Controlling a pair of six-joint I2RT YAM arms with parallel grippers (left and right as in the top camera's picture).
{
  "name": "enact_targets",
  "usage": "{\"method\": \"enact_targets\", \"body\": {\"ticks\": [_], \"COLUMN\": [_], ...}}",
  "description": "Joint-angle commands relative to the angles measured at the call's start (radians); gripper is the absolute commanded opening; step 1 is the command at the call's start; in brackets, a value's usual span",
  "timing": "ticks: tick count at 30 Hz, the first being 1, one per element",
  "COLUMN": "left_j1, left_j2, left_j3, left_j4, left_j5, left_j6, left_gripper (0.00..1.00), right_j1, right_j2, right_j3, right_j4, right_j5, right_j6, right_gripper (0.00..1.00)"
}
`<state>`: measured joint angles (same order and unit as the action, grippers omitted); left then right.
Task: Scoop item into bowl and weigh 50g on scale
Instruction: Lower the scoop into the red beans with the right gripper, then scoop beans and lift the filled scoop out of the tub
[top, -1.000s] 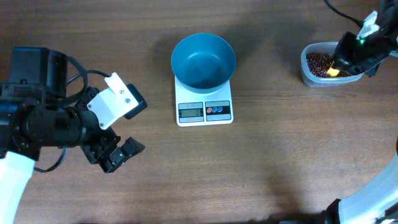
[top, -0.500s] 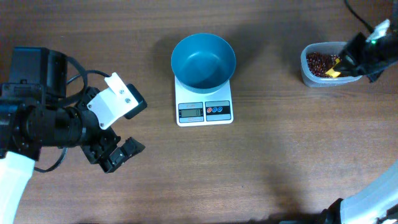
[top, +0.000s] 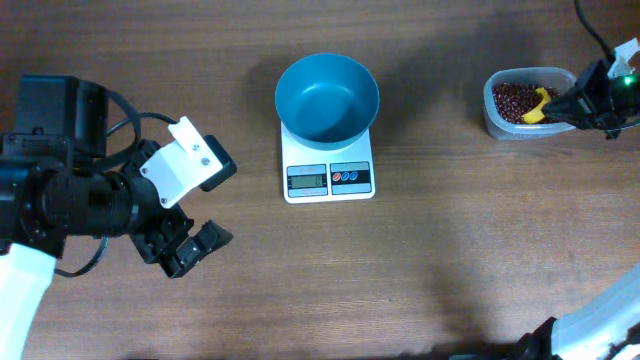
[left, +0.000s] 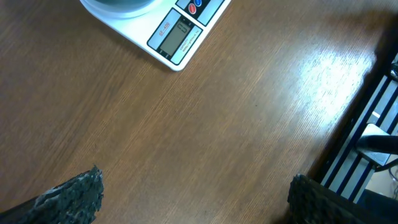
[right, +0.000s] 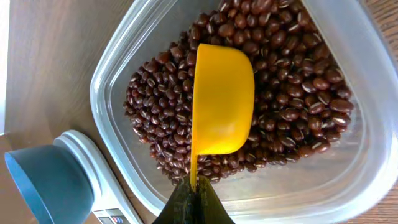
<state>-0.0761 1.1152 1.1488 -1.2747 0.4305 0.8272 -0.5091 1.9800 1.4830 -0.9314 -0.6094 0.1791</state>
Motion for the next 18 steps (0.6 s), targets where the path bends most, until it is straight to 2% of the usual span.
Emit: {"method": "enact_targets", "body": {"ticks": [1, 6, 10, 12, 15, 16, 18], "left_j1": [0.0, 0.0, 0.001, 0.0, 0.0, 0.0, 0.0], "left_j2": [-0.005, -0.005, -0.005, -0.005, -0.005, -0.005, -0.005], "left_j3": [-0.002, -0.002, -0.002, -0.002, -0.002, -0.002, -0.002], "left_j4": [-0.001, -0.001, -0.001, -0.001, -0.001, -0.001, -0.001], "left_j5": [0.018, 0.018, 0.018, 0.018, 0.018, 0.018, 0.018], "left_j6": [0.012, 0.012, 0.012, 0.012, 0.012, 0.012, 0.012], "left_gripper": [0.99, 0.99, 0.99, 0.99, 0.99, 0.99, 0.99], "right_j1": [0.006, 0.006, 0.011, 0.011, 0.011, 0.011, 0.011], "right_j2": [0.042, 0.043, 0.043, 0.043, 0.043, 0.043, 0.043], "right_j3": [-0.01, -0.01, -0.01, -0.01, -0.01, -0.01, -0.01], "right_j4": [-0.008, 0.028, 0.07, 0.033, -0.01, -0.009, 0.016], "right_j5": [-0.008, 0.019, 0.018, 0.0, -0.108, -0.22, -0.256], "right_j6": [-0.015, -0.026, -0.233, -0.235, -0.234, -0.235, -0.223], "right_gripper": [0.04, 0.04, 0.04, 0.04, 0.04, 0.04, 0.04]}}
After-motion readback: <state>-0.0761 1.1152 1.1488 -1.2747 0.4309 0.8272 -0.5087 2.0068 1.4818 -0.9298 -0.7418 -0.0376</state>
